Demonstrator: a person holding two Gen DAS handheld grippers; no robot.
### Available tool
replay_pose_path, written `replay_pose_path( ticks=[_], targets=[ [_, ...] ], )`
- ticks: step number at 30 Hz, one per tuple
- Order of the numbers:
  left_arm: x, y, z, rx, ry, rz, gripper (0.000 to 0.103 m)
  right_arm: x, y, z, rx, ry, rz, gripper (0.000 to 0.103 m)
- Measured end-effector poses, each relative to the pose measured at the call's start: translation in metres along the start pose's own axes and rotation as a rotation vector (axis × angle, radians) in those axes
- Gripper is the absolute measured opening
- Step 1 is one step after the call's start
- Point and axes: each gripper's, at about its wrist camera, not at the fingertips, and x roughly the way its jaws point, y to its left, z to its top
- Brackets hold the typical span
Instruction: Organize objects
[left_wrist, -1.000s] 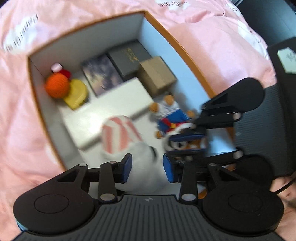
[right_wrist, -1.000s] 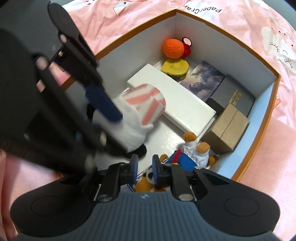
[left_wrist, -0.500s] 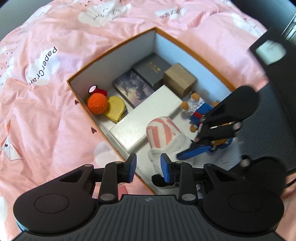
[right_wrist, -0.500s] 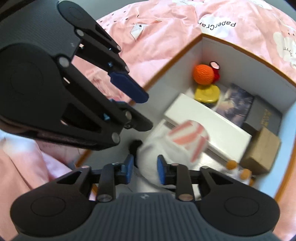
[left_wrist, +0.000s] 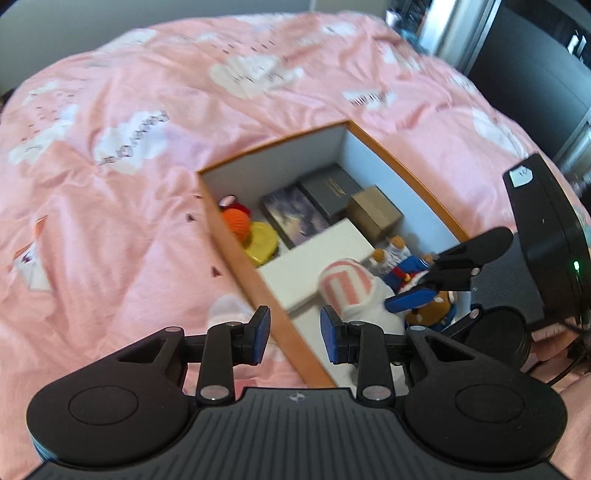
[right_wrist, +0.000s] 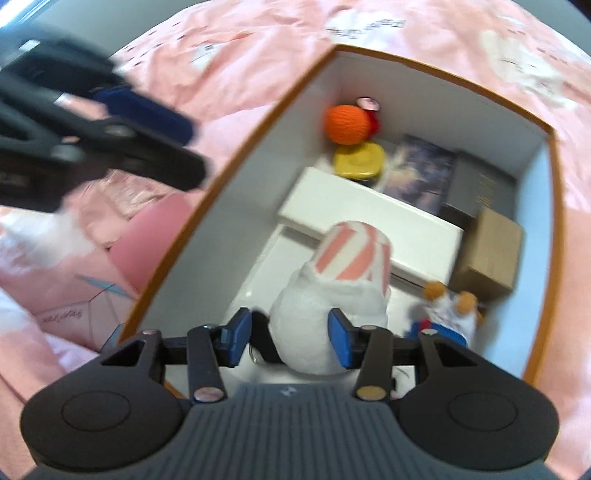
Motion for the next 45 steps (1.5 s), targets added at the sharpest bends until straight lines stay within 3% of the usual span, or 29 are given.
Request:
replay_pose_path(
  ticks=[2, 4, 5, 7, 11, 14, 18, 21, 27, 31, 33, 38, 42, 45],
  targets=[
    [-0.004, 0.006, -0.008, -0.039, -0.026, 0.020, 0.036, 0.000, 0.001, -0.003, 0.016, -0.019, -0.031, 0.065],
    [-0.007, 0.012, -0.018, -0.070, -0.036, 0.061, 0.036, 0.006, 0.009, -0.007, -0.014, -0.022, -0.153, 0.080],
    [-0.006, 0.015, -0.024, -0.090, -0.033, 0.077, 0.036, 0.012, 0.009, -0.010, -0.007, -0.006, -0.184, 0.078],
    [-0.004, 0.023, -0.036, -0.131, -0.023, 0.095, 0.036, 0.023, 0.003, -0.015, 0.050, 0.026, -0.130, 0.071],
    [-0.002, 0.041, -0.058, -0.231, -0.008, 0.112, 0.036, 0.025, 0.003, -0.016, 0.061, 0.003, -0.149, 0.069],
    [-0.011, 0.043, -0.066, -0.262, -0.047, 0.063, 0.036, 0.018, -0.009, -0.016, 0.153, -0.010, -0.085, 0.064],
    [-0.032, 0.024, -0.054, -0.177, -0.126, -0.031, 0.036, 0.003, -0.036, -0.022, 0.348, -0.035, 0.034, 0.061],
    [-0.034, 0.000, -0.037, -0.039, -0.138, -0.068, 0.036, -0.008, -0.055, -0.030, 0.469, -0.067, 0.109, 0.059],
    [0.010, -0.048, -0.017, 0.223, -0.005, -0.095, 0.036, -0.009, -0.078, -0.041, 0.683, -0.103, 0.260, 0.059],
    [0.037, -0.061, -0.018, 0.242, 0.048, -0.125, 0.035, 0.006, -0.081, -0.043, 0.761, -0.083, 0.323, 0.060],
    [0.045, -0.061, -0.017, 0.215, 0.059, -0.137, 0.034, 0.013, -0.083, -0.043, 0.779, -0.080, 0.331, 0.060],
    [0.055, -0.060, -0.016, 0.162, 0.088, -0.139, 0.010, 0.017, -0.085, -0.047, 0.783, -0.069, 0.318, 0.061],
    [0.047, -0.069, -0.013, 0.230, 0.091, -0.095, 0.006, 0.011, -0.084, -0.047, 0.725, -0.079, 0.289, 0.065],
    [0.042, -0.073, -0.009, 0.290, 0.114, -0.050, 0.006, -0.010, -0.076, -0.041, 0.587, -0.125, 0.189, 0.066]
  ],
)
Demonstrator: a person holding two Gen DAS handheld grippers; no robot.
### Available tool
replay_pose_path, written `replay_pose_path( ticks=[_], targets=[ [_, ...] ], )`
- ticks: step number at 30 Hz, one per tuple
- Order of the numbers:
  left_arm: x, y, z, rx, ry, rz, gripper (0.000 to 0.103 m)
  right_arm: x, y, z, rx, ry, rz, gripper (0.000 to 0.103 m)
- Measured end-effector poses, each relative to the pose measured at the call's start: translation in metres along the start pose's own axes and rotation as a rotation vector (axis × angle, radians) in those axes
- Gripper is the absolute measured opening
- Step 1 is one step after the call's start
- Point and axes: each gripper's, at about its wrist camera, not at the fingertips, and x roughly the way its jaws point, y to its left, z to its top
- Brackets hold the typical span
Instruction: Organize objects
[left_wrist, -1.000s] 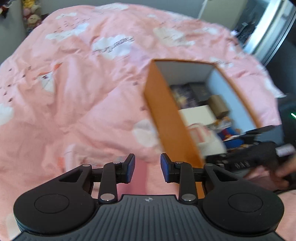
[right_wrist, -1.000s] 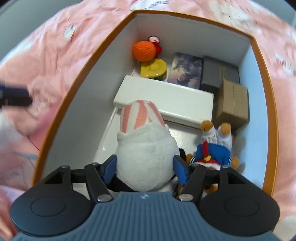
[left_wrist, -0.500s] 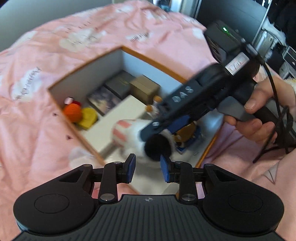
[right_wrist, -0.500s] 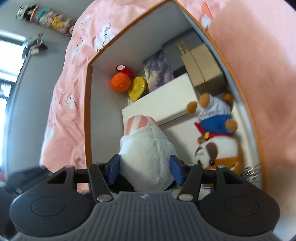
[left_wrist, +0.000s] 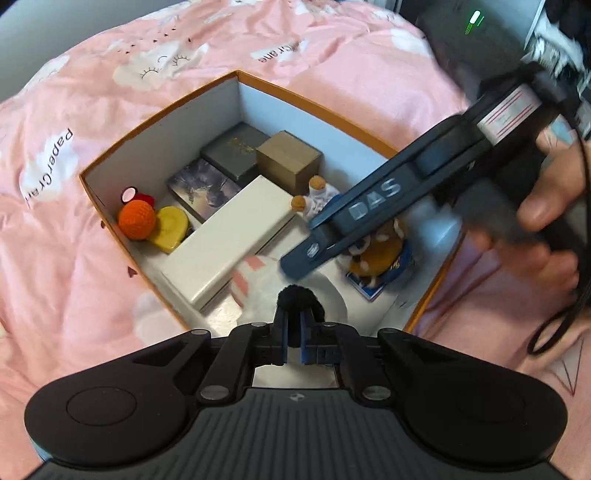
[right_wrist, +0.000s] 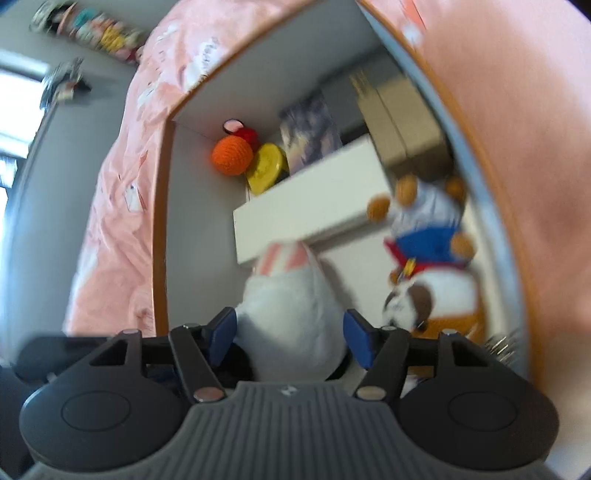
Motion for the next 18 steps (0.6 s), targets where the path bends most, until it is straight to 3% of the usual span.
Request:
replay_pose_path(
  ticks=[2, 4, 8, 13, 18],
  targets=[
    [-0.001, -0.003, 0.006, 0.037, 0.010, 0.015, 0.006, -0.013, 0.009, 0.002, -0.111, -0.030, -0.064, 0.063],
    [0.003, -0.010, 0.013, 0.070, 0.010, 0.032, 0.006, -0.019, 0.018, 0.004, -0.248, -0.035, -0.145, 0.054],
    [0.018, -0.025, 0.024, 0.126, 0.008, -0.019, 0.006, -0.019, 0.031, 0.000, -0.563, 0.052, -0.287, 0.044],
    [0.035, -0.034, 0.032, 0.147, -0.003, -0.088, 0.007, -0.009, 0.033, -0.006, -0.888, 0.220, -0.306, 0.043],
    [0.047, -0.025, 0.033, 0.105, -0.037, -0.176, 0.026, 0.008, 0.035, -0.008, -1.063, 0.343, -0.322, 0.042]
  ],
)
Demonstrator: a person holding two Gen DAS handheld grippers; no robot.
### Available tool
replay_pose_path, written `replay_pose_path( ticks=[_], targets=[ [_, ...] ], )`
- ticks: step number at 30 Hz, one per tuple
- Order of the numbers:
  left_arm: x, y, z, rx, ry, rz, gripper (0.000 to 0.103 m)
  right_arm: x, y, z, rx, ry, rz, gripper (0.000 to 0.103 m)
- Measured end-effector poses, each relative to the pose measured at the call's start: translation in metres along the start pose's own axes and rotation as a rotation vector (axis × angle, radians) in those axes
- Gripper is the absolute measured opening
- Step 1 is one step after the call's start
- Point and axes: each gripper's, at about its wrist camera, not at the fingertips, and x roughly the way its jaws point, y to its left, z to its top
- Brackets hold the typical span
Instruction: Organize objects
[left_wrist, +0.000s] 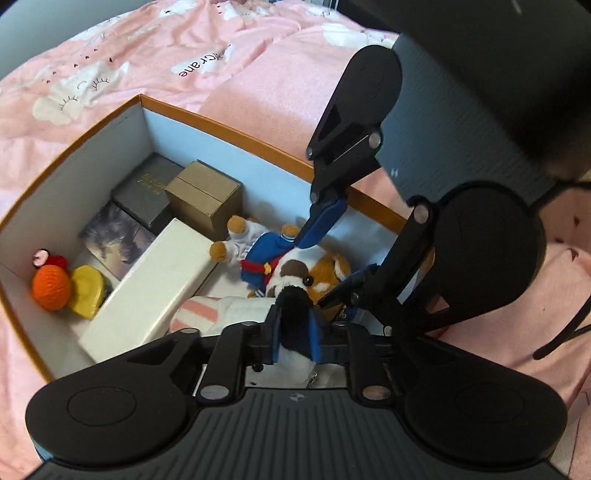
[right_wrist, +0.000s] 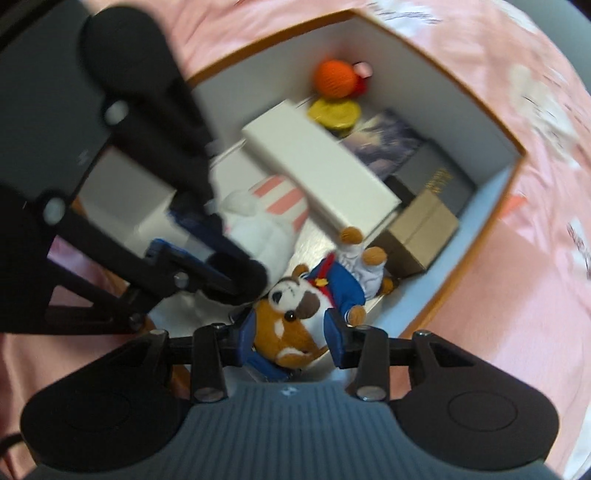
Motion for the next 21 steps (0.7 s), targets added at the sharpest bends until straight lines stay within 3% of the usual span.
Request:
replay_pose_path(
  ticks=[2, 4, 7, 9, 15, 21],
  targets=[
    [-0.004, 0.002, -0.002, 0.002, 0.000, -0.029, 0.048, 0.003, -0.001, 0.001, -0.054, 0.026, 0.000, 0.042],
    [-0.013, -0.002, -0.005, 0.048, 0.009, -0.001, 0.065, 0.005, -0.002, 0.002, -0.092, 0.044, -0.001, 0.042],
    [-0.014, -0.010, -0.010, 0.156, 0.095, 0.106, 0.063, 0.005, -0.003, 0.005, -0.133, 0.035, 0.018, 0.042],
    [-0.007, -0.010, -0.014, 0.170, 0.123, 0.138, 0.062, 0.008, -0.001, 0.009, -0.158, 0.036, 0.035, 0.042],
    [0.008, -0.003, -0.015, 0.129, 0.112, 0.095, 0.047, 0.023, 0.006, 0.014, -0.226, 0.077, 0.031, 0.043],
    [0.008, -0.010, -0.015, 0.414, 0.120, 0.081, 0.034, 0.022, 0.002, 0.013, -0.254, 0.152, 0.060, 0.039]
  ],
)
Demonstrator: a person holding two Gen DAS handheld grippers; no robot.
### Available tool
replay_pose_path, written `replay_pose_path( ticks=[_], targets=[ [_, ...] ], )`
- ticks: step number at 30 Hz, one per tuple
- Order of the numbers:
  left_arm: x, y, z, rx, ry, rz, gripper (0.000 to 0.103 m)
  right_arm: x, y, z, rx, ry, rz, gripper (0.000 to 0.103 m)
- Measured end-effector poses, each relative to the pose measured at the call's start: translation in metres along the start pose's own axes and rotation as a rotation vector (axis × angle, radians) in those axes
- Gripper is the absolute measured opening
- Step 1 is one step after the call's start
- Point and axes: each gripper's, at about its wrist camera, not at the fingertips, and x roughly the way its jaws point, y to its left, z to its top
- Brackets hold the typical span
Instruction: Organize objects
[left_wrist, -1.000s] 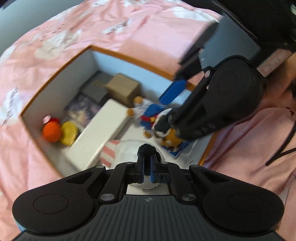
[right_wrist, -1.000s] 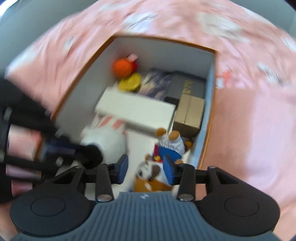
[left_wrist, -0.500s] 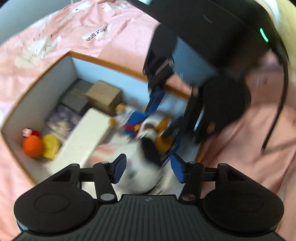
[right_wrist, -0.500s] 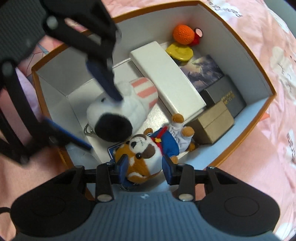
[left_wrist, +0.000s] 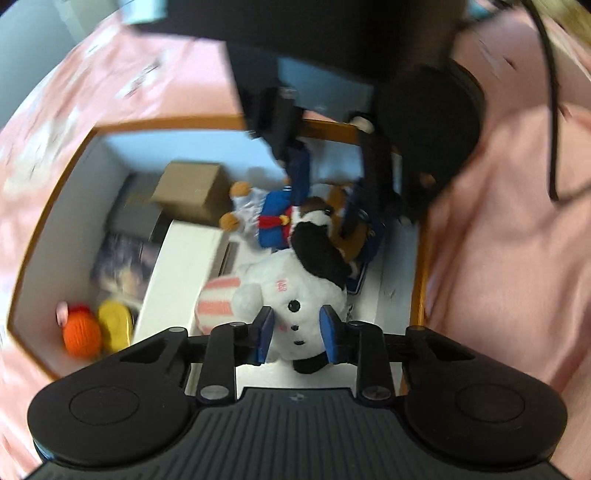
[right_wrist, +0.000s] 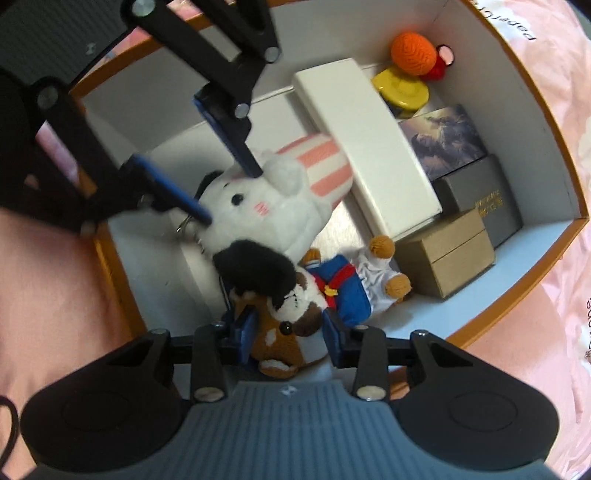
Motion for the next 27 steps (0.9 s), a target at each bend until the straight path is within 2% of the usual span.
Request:
replay_pose_path(
  ticks=[3, 9, 13, 18, 20, 24, 27],
  targets=[
    [0.006, 0.003, 0.004, 0.048, 0.003, -0.041, 0.034, 0.001, -0.002, 0.003, 0.011, 0.003, 0.002, 0.039],
    [0.013, 0.006, 0.008, 0.034, 0.000, -0.076, 0.036, 0.007, -0.005, 0.001, 0.033, -0.009, 0.010, 0.040],
    [0.002, 0.010, 0.000, -0.038, -0.015, -0.076, 0.038, -0.006, -0.004, 0.001, 0.061, -0.048, 0.026, 0.040],
    [-0.031, 0.019, -0.011, -0.173, -0.098, -0.071, 0.038, -0.030, -0.009, -0.001, 0.171, -0.133, 0.061, 0.045],
    [-0.043, 0.023, -0.017, -0.226, -0.115, -0.040, 0.038, -0.037, -0.013, 0.000, 0.246, -0.180, 0.078, 0.048],
    [-0.069, 0.032, -0.037, -0.367, -0.164, 0.089, 0.038, -0.040, -0.017, 0.012, 0.384, -0.283, 0.116, 0.049],
    [-0.089, 0.043, -0.062, -0.537, -0.214, 0.165, 0.038, -0.030, -0.015, 0.026, 0.478, -0.314, 0.063, 0.060]
  ],
)
